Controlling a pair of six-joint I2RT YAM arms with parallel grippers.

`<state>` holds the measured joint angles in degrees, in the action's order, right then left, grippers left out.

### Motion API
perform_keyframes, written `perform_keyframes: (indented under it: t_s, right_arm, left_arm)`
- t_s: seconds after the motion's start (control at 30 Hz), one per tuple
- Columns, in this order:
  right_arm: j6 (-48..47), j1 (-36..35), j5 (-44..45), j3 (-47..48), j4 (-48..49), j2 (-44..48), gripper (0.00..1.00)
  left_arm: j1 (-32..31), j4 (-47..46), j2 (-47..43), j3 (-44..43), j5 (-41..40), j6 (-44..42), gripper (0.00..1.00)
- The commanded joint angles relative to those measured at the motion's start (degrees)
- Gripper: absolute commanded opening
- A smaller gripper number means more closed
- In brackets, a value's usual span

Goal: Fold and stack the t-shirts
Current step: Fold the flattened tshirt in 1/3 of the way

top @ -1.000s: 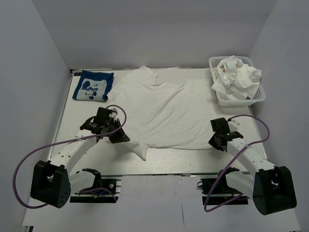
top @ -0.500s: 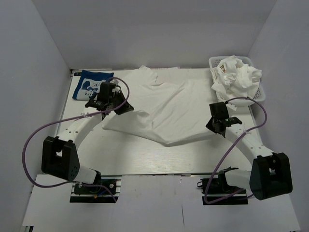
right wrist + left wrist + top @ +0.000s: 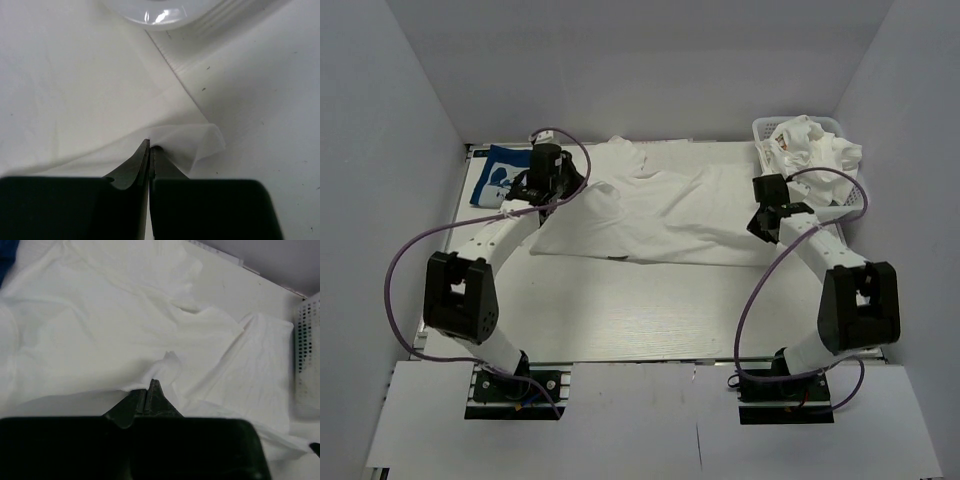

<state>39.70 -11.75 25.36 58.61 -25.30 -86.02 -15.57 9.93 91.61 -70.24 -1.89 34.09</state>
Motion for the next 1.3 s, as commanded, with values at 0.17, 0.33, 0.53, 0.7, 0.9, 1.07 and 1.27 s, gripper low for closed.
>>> perform_keyframes:
  t_s: [0.17,0.33,0.53,0.7,0.9,1.07,1.27]
  right_arm:
    - [-2.43,2.17,-0.66,9.31,-2.03,-9.78,0.18]
    - [-5.51,1.47,-4.00,10.12,-1.51,-10.40,0.72]
    - [-6.74,0.15,-13.31,3.01,5.52,-2.41,0.90]
    - [-7.62,-1.78,-16.48,-3.06,8.68,-0.90,0.90]
    - [-8.50,-2.76,-18.42,-3.15,11.50,-8.11,0.90]
    - [-7.54,-3.45,-16.50,-5.87,10.19,-11.02,0.90]
    - [-3.24,-5.82,-14.90,-19.46,9.31,-1.28,0.90]
  left_arm:
    - [2.30,-5.90,16.89,-12.89,0.03,-9.03,0.70]
    - [3.53,7.86,27.37,-28.16,-4.61,-7.20,0.90]
    - [4.15,6.78,22.22,-19.72,0.13,-5.88,1.00]
    - [3.00,0.18,13.86,-2.57,1.19,-3.16,1.00]
    - [3.80,1.48,17.01,1.33,5.05,-1.48,1.00]
    - [3.80,13.25,18.69,5.45,3.38,2.55,1.00]
    - [2.92,19.95,12.90,22.54,5.83,8.98,1.00]
